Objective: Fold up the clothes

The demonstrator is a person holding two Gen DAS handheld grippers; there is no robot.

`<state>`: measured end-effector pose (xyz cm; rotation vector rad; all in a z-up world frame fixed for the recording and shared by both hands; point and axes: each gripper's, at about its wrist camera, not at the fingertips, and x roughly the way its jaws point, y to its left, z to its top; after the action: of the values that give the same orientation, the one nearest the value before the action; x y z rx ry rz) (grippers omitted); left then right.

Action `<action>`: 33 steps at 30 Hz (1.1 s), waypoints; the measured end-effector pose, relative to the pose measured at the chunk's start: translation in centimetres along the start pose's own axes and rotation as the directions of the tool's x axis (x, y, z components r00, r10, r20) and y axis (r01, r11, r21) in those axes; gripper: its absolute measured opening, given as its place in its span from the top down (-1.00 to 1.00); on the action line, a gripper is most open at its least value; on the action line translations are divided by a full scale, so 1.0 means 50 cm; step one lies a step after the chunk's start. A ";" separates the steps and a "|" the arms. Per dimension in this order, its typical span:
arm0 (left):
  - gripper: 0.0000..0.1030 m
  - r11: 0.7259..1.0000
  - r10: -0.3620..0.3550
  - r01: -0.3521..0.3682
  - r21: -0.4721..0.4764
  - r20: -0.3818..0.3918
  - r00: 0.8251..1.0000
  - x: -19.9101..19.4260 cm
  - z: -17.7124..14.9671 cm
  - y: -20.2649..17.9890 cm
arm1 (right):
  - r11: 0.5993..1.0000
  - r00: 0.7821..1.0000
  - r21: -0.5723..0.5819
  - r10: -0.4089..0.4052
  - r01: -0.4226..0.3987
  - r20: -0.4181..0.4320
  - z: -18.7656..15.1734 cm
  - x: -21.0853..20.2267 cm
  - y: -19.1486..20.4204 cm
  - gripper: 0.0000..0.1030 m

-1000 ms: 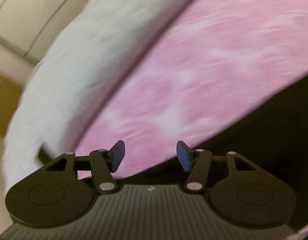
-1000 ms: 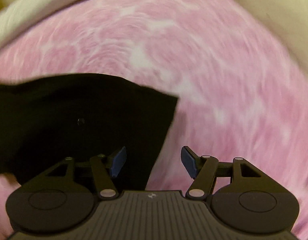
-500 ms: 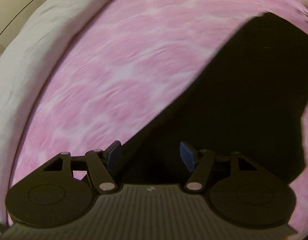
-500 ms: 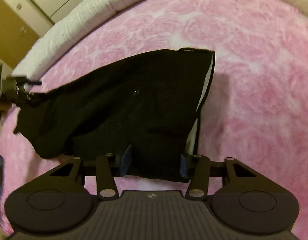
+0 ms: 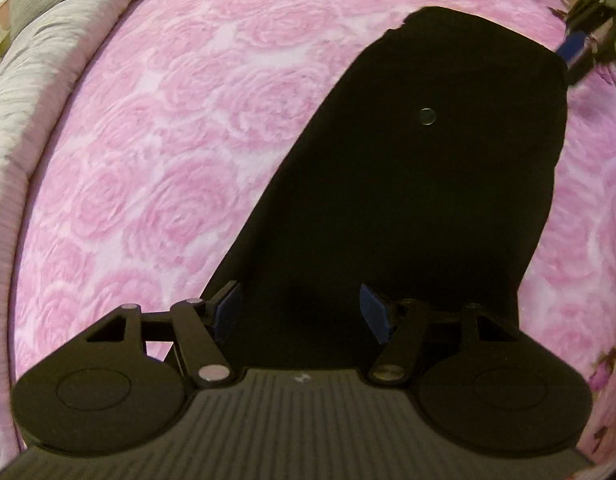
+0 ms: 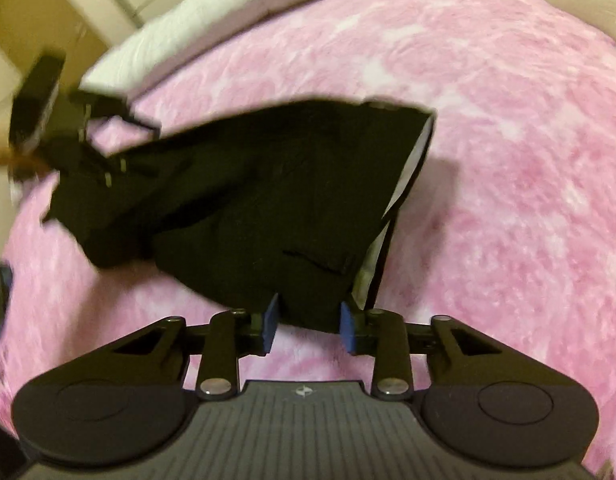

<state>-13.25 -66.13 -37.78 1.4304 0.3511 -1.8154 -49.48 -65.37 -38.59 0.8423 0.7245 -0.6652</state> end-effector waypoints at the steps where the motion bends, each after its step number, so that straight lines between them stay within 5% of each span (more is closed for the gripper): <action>1: -0.24 1.000 0.012 -0.012 -0.011 -0.005 1.000 -0.007 -0.011 0.006 | 0.999 1.000 0.034 -0.004 0.003 0.025 0.007 -0.010 -0.006 0.31; 4: -0.27 0.996 0.053 -0.056 -0.068 -0.036 0.998 -0.023 -0.060 0.034 | 0.996 0.993 0.068 -0.060 0.053 0.098 0.046 -0.030 -0.020 0.26; 8: -0.27 0.979 0.107 -0.122 -0.162 -0.095 0.990 -0.043 -0.141 0.083 | 0.990 0.989 -0.095 -0.091 0.102 0.119 0.139 0.011 -0.003 0.19; 15: -0.28 0.935 0.198 -0.249 -0.254 -0.210 0.957 -0.095 -0.336 0.182 | 0.887 0.996 -0.455 -0.091 0.078 -0.006 0.264 0.177 0.097 0.01; 20: -0.34 0.885 0.270 -0.356 -0.301 -0.294 0.917 -0.143 -0.506 0.257 | 0.835 0.993 -0.547 -0.107 0.061 -0.051 0.279 0.239 0.186 0.01; 26: -0.37 0.865 0.326 -0.426 -0.266 -0.347 0.879 -0.143 -0.698 0.376 | 0.770 0.991 -0.638 -0.078 -0.013 -0.113 0.277 0.328 0.337 -0.06; 31: -0.37 0.853 0.397 -0.472 -0.222 -0.310 0.864 -0.135 -0.810 0.506 | 0.750 0.988 -0.662 -0.101 0.000 -0.114 0.264 0.407 0.446 -0.11; 33: -0.37 0.870 0.425 -0.473 -0.139 -0.276 0.862 -0.121 -0.832 0.541 | 0.744 0.989 -0.667 -0.119 0.029 -0.090 0.258 0.435 0.483 -0.12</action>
<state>35.43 -54.85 -39.31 1.4426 0.2804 -1.1974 -14.74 -69.05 -39.56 0.1860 1.0344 -0.3701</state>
